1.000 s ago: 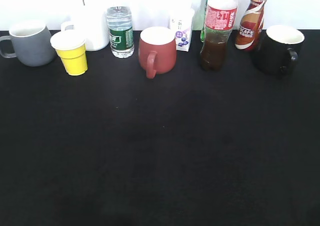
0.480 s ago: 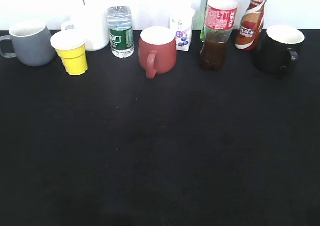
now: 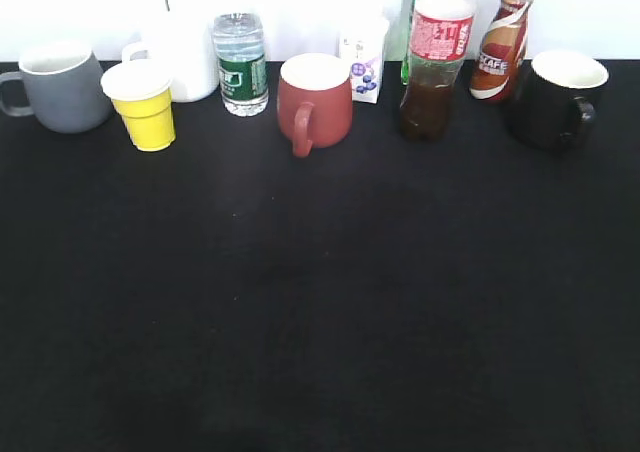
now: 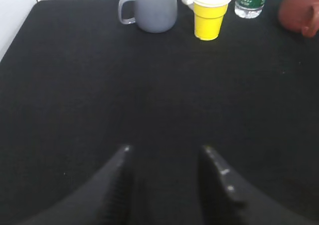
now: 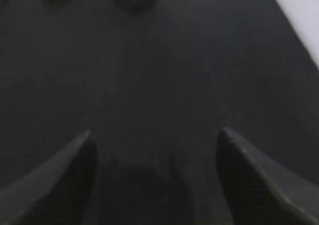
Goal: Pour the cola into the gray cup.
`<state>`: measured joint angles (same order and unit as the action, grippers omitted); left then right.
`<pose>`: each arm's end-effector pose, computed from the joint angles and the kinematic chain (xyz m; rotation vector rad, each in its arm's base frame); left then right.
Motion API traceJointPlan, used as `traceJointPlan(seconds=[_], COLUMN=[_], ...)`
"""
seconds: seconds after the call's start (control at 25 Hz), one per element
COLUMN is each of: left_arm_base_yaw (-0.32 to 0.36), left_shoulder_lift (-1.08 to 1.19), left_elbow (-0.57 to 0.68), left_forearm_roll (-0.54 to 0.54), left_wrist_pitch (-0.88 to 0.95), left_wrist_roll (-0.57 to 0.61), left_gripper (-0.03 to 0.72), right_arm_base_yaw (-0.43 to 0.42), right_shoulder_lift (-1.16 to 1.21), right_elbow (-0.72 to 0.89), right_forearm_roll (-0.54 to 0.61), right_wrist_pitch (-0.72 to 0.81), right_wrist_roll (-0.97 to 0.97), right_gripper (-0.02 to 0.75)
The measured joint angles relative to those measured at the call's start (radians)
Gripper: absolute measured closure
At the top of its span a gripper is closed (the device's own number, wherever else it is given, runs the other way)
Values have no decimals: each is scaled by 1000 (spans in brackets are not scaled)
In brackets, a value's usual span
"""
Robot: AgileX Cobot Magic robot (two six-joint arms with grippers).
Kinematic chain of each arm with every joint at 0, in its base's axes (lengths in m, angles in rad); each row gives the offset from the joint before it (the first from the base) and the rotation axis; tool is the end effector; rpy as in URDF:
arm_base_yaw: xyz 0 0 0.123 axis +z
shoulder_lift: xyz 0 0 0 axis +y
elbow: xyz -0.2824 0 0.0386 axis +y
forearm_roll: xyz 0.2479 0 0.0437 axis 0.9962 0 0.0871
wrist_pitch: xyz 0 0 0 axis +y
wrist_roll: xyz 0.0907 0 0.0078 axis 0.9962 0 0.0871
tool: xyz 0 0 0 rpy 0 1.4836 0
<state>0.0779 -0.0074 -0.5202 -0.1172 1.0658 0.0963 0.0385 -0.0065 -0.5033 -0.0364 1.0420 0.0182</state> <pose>-0.0082 -0.0100 0.2827 0.0262 2.0163 -0.0289 -0.0054 -0.0031 0.2796 -0.0190 2.0152 -0.0073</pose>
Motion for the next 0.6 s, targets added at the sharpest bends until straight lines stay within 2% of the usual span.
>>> traceJointPlan(seconds=[0.12, 0.36, 0.6], left_arm_base_yaw=[-1, -82, -83], left_shoulder_lift=[0, 0, 0], left_elbow=[0, 0, 0], left_forearm_roll=[0, 0, 0], left_wrist_pitch=[0, 0, 0], left_wrist_roll=[0, 0, 0], left_gripper=[454, 461, 461], right_arm_base_yaw=[-2, -37, -37], right_shoulder_lift=[-2, -2, -2], right_elbow=[1, 1, 1], right_forearm_roll=[0, 0, 0], right_wrist_pitch=[0, 0, 0], right_wrist_roll=[0, 0, 0], right_gripper=[172, 172, 172])
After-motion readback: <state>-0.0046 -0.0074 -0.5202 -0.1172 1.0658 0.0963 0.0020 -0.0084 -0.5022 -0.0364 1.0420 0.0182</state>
